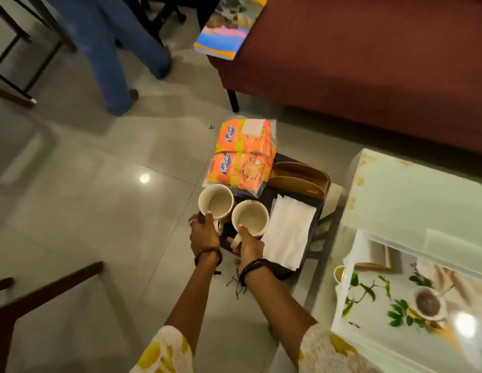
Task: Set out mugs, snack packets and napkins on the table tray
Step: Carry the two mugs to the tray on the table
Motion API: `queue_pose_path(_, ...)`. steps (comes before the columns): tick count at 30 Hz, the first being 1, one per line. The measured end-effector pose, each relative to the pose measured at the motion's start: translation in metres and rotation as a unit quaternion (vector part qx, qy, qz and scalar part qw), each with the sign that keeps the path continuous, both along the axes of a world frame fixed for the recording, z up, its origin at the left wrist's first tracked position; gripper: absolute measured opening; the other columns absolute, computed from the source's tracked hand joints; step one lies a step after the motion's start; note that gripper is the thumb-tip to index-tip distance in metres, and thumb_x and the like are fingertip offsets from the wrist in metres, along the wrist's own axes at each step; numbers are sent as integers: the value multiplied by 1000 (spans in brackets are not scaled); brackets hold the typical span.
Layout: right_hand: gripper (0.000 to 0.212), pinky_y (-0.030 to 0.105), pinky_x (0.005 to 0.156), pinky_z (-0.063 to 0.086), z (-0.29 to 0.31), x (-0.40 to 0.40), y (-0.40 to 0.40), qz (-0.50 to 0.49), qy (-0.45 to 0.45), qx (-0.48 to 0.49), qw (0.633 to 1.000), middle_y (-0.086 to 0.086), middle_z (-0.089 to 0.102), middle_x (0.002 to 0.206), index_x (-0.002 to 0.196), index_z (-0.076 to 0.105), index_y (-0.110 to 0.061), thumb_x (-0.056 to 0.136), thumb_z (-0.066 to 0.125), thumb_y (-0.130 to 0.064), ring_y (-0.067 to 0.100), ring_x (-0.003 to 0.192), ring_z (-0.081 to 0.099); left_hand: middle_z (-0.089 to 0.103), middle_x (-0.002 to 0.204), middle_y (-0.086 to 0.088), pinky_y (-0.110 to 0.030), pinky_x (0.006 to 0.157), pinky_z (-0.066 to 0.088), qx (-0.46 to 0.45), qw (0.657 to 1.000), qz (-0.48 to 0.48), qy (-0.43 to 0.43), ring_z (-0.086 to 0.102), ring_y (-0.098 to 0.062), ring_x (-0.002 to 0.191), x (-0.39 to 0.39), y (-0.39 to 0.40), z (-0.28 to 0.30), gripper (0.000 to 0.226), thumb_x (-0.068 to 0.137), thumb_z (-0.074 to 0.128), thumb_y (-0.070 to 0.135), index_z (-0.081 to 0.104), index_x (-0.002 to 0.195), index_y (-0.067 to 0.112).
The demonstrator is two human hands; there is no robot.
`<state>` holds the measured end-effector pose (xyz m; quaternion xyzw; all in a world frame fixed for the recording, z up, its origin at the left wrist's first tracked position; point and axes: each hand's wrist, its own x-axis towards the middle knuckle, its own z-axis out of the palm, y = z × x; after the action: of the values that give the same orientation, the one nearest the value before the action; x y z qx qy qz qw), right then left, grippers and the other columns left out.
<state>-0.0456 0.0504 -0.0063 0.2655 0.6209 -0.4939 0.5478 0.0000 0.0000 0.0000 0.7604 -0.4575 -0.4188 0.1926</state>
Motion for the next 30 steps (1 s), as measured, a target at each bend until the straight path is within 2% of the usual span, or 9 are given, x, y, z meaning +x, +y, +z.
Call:
queue_pose_path(3,44,31,65,45,-10,4,-9,-39,34,12,999,20,64,115,125,45,-5,86,55,-23,26,81,58,61,107,-26,-35,76,38,14,999,-27,-31,55,-40,101,-2,-10,-9,36,94,39,26,56,108,-3)
queue_pose_path(6,37,41,92,49,-4,5,-9,-79,41,-6,996,14,65,106,125,46,-6,90,46,-14,33,96,64,61,107,-29,-43,88,40,9,998,-22,-64,54,-42,101,-6,-12,-6,35,94,35,19,56,104,-7)
queue_pose_path(9,28,31,73,49,16,4,9,-98,53,-6,994,15,65,99,118,48,-4,91,41,-11,14,61,64,61,91,-24,-46,96,35,-15,996,20,-82,54,-38,97,-7,8,6,35,95,34,17,55,103,-9)
queue_pose_path(11,17,23,57,44,28,0,35,-102,78,-1,992,12,66,84,105,53,-8,90,43,-9,7,46,58,53,72,-7,-45,96,35,-44,995,46,-81,52,-30,84,-8,34,21,32,94,34,16,55,103,-5)
queue_pose_path(13,13,17,46,40,41,-7,70,-112,112,-4,987,2,62,61,94,57,-8,88,46,-7,5,39,53,47,62,4,-37,86,39,-64,995,53,-50,48,-15,65,-7,65,38,26,94,35,15,56,99,2)
queue_pose_path(16,15,21,42,36,54,-32,129,-171,151,-9,973,-8,48,39,78,55,-7,88,45,-2,11,39,44,54,62,4,-26,65,39,-58,998,11,24,54,-1,57,-11,118,60,18,94,37,17,53,91,11)
queue_pose_path(19,24,19,39,30,57,-69,183,-209,180,56,960,-7,44,35,66,47,-9,89,42,-1,8,35,39,60,65,-3,-23,60,38,-10,996,-59,63,57,-10,64,-30,168,67,23,96,39,21,54,79,15)
queue_pose_path(22,16,19,41,28,52,-108,231,-214,193,148,946,4,43,52,73,48,-6,88,43,-6,15,47,38,61,67,-12,-24,57,44,67,985,-109,115,59,-11,58,-64,214,63,21,95,40,14,55,85,2)
queue_pose_path(30,17,26,48,30,17,-157,321,-82,171,241,952,2,51,50,83,56,-4,86,46,-19,16,47,42,63,55,-1,-45,85,47,166,958,-208,111,60,-34,82,-109,292,26,20,96,36,14,56,94,7)
